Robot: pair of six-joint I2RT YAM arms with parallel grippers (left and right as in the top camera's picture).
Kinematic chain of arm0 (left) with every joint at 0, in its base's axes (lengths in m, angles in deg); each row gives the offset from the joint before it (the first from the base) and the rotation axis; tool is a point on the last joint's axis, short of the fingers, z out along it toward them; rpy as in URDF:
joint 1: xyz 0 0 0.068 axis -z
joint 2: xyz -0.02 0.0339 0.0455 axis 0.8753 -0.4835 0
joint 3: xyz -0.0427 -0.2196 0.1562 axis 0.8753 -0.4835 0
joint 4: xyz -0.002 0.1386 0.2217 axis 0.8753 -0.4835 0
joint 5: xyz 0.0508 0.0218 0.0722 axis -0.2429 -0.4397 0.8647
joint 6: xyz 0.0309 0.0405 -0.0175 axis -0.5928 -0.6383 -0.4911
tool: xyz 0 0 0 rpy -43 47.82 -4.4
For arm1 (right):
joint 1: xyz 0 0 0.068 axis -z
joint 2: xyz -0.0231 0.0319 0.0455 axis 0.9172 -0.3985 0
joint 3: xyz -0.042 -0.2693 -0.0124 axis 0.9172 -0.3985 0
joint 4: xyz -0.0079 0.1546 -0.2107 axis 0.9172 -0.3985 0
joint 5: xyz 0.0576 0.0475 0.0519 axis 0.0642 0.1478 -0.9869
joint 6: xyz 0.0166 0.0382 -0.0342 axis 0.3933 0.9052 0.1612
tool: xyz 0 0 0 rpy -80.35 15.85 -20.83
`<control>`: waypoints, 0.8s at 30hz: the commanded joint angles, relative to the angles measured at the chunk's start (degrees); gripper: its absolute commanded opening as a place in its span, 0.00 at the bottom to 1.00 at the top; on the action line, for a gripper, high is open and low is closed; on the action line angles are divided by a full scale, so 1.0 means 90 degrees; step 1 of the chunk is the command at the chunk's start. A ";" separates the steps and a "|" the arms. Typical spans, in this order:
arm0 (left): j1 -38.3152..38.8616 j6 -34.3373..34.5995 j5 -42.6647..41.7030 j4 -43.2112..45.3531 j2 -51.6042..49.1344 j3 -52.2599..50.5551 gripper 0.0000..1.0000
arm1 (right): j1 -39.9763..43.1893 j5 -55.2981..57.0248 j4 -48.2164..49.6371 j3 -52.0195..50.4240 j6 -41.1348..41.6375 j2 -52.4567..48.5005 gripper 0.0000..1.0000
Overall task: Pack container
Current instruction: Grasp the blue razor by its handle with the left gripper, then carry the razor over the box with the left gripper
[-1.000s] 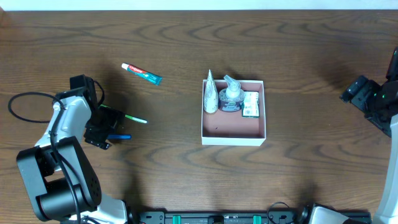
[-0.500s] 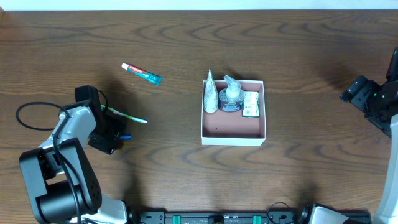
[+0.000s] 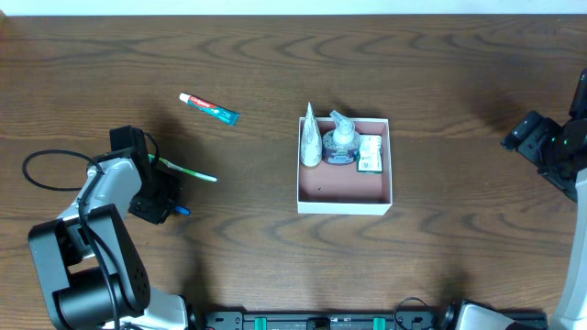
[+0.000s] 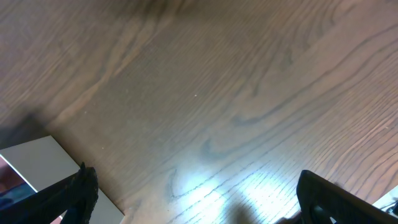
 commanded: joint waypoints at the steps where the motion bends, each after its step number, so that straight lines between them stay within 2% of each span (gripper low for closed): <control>1: -0.0027 -0.0471 -0.0148 0.0066 -0.0180 -0.0194 0.06 | 0.0041 0.0024 -0.0005 0.0078 0.0068 -0.0002 0.99; 9: -0.0024 -0.2161 -0.0641 -0.0347 0.0197 0.0255 0.06 | 0.0041 0.0024 -0.0007 0.0080 0.0068 -0.0002 0.99; 15: 0.0109 -0.2922 -0.0646 -0.0988 0.1105 0.0967 0.06 | 0.0041 0.0024 -0.0005 0.0078 0.0068 -0.0002 0.99; 19: 0.0491 -0.3412 -0.0644 -0.1231 0.1802 0.1377 0.06 | 0.0041 0.0024 -0.0007 0.0078 0.0068 -0.0002 0.99; 24: 0.1384 -0.4007 -0.0641 -0.1134 0.2603 0.1486 0.06 | 0.0041 0.0024 -0.0007 0.0080 0.0068 -0.0002 0.99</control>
